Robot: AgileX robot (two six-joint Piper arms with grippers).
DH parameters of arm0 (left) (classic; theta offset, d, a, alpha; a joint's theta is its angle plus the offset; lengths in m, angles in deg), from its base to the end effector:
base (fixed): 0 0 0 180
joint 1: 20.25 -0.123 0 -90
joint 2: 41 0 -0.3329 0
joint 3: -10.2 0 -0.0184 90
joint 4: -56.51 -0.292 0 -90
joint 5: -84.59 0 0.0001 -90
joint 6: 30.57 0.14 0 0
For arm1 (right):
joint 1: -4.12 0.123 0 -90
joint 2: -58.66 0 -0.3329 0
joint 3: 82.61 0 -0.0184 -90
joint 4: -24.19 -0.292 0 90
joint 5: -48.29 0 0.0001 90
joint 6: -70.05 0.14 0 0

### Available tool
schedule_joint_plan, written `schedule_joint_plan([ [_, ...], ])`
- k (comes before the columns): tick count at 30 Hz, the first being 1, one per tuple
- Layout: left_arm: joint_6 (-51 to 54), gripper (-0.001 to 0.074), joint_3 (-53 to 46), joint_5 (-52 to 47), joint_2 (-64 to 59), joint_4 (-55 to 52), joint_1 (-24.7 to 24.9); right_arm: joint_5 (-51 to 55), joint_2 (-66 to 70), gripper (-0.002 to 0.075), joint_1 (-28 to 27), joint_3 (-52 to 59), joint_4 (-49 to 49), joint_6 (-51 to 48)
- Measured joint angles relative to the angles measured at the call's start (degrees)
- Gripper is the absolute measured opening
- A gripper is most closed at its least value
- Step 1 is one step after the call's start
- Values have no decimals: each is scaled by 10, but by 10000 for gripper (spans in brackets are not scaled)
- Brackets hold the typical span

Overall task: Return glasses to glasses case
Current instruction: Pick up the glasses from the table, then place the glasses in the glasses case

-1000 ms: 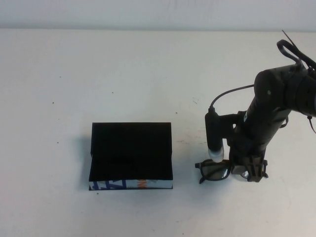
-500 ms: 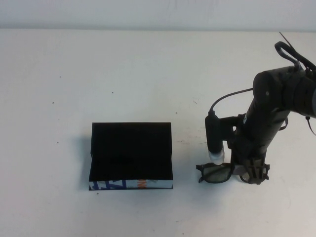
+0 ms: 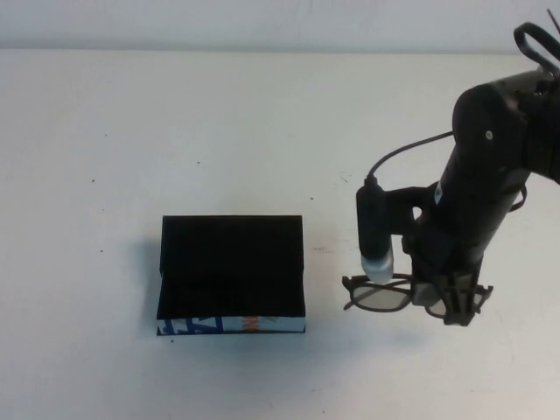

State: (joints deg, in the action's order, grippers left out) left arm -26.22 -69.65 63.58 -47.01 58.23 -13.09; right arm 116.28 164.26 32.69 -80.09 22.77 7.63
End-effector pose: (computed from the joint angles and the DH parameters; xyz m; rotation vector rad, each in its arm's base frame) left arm 0.0919 -0.0131 0.1566 0.1685 1.8579 -0.0633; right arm 0.3341 0.1856 0.2307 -2.1802 2.1612 0.0039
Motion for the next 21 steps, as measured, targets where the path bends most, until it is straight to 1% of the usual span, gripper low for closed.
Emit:
schedule_joint_plan([
  [6,0,0,0,0,0,0,0,16,5,5,74,-82,2,62],
  [12,0,0,0,0,0,0,0,20,81,5,141,-179,-15,85],
  [16,0,0,0,0,0,0,0,21,145,5,167,-248,-28,99],
  [21,0,0,0,0,0,0,0,21,202,5,181,-312,-32,104],
])
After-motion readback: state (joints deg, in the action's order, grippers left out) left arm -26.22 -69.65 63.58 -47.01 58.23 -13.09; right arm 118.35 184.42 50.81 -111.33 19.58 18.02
